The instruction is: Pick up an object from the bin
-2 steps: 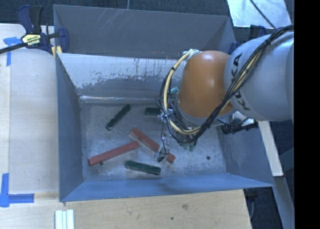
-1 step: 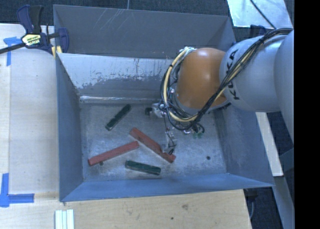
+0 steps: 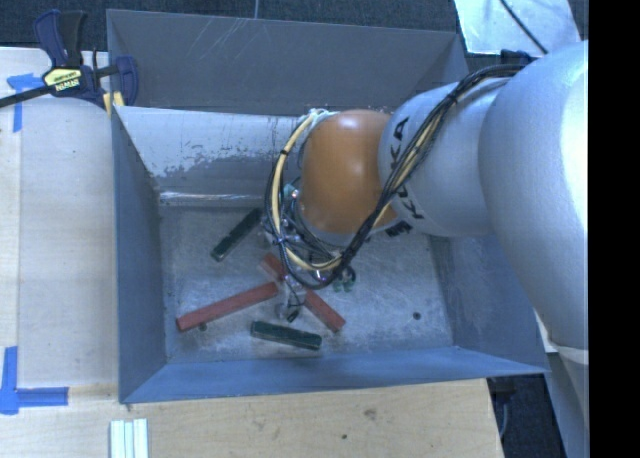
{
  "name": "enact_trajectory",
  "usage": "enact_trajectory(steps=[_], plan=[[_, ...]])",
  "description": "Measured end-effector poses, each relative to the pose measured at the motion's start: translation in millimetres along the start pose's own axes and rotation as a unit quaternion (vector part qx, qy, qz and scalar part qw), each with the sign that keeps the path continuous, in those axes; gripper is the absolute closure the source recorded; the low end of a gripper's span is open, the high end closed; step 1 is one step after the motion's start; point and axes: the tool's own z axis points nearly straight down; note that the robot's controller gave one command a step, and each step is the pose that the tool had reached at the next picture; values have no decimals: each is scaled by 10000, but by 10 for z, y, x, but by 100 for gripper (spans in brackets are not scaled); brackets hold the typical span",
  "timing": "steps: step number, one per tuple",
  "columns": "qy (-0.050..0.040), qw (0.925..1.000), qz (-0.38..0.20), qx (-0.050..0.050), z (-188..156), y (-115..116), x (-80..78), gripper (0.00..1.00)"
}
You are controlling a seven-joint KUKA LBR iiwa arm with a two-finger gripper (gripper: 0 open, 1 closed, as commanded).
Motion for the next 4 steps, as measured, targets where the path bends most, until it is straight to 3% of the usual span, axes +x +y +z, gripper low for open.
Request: enact_trajectory(steps=[1,2,3,4], plan=[[-12,10000,12,1,-10,-9,-9,100],[-53,9932,-1163,10,-1856,-73,6,100],[-10,9933,-1154,3,-1811,-73,20,0],[16,9994,-357,1,-336,215,-627,0]])
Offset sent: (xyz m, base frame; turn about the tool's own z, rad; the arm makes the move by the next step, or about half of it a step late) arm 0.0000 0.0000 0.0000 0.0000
